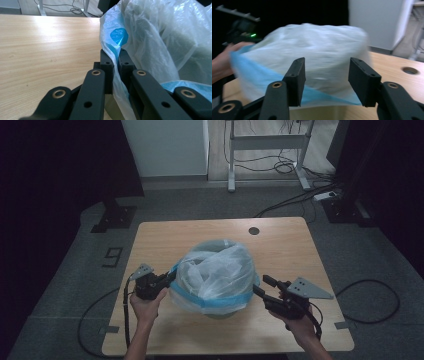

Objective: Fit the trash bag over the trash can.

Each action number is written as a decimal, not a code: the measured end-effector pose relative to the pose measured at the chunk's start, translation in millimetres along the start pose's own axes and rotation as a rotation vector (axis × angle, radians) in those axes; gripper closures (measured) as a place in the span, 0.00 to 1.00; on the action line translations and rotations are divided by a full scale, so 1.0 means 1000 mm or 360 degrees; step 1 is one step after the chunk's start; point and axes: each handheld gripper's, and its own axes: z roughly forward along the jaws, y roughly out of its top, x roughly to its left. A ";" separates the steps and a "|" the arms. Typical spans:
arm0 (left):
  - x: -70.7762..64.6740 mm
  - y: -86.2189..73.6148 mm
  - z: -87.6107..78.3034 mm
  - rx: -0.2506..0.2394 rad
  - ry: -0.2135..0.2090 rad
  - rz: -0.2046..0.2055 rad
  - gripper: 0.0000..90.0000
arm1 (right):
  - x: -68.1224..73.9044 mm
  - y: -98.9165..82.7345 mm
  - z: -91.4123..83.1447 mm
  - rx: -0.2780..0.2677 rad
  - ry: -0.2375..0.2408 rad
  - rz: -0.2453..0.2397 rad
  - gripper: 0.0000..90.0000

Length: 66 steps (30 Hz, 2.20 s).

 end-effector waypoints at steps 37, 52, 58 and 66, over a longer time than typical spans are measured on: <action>-0.001 -0.005 -0.003 0.0002 -0.0038 -0.0009 0.96 | 0.031 -0.048 0.022 0.0096 0.0150 -0.0173 0.99; -0.001 -0.017 -0.001 0.0200 -0.0040 0.0005 0.96 | 0.008 -0.097 0.040 0.0433 0.0155 -0.0085 0.99; -0.004 -0.022 0.009 0.0306 -0.0047 0.0019 0.96 | -0.004 -0.108 0.049 0.0531 0.0135 -0.0047 0.99; -0.005 -0.023 0.011 0.0307 -0.0049 0.0019 0.96 | -0.014 -0.096 0.033 0.0388 0.0097 -0.0023 0.75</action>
